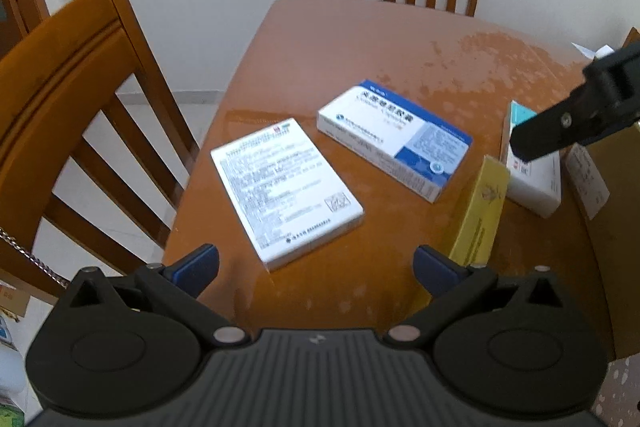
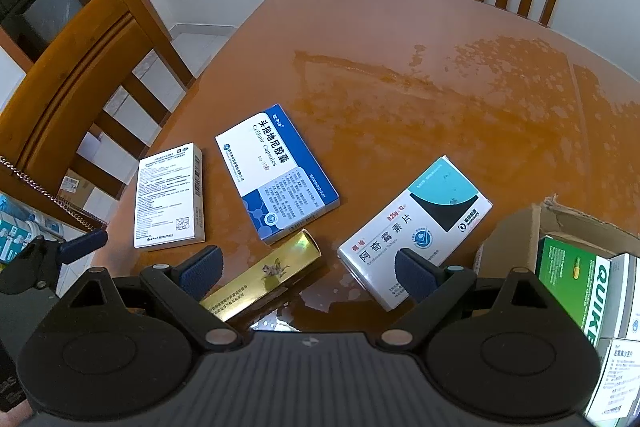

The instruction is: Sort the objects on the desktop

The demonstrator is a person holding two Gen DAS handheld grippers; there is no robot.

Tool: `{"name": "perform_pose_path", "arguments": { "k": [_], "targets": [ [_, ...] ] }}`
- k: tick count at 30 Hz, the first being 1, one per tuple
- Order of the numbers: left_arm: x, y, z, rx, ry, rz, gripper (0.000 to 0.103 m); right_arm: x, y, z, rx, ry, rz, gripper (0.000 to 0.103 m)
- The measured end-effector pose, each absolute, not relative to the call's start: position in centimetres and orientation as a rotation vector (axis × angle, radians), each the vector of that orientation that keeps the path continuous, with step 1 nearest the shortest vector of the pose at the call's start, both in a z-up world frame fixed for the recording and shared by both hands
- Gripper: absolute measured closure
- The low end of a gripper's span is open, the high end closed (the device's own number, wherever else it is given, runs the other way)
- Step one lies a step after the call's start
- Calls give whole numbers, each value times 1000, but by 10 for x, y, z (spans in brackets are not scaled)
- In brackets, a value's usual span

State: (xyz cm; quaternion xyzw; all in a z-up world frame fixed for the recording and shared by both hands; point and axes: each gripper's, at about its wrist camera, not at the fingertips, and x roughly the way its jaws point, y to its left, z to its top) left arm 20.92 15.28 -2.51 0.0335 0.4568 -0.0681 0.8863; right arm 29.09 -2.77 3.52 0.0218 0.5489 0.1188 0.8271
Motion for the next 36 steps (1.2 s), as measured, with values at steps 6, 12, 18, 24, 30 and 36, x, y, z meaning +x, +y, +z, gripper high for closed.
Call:
{"name": "perform_pose_path", "arguments": {
  "k": [6,12,18,24,30,36],
  "targets": [
    [204,148,-27,72,957,-169,0,290,-30,35,43,1166,262,7],
    [199,143,-26,74,964,-196,0,290,-27,32,78,1190,291,7],
    [188,130,-26,84,975,-255,0,289,-25,30,90,1203,296,7],
    [178,115,-27,94,986,-315,0,288,-26,30,93,1208,291,7],
    [174,111,-25,94,982,-337,0,288,-27,30,104,1199,287,7],
    [179,120,-22,73,968,-308,0,296,-32,33,128,1195,291,7]
  ]
}}
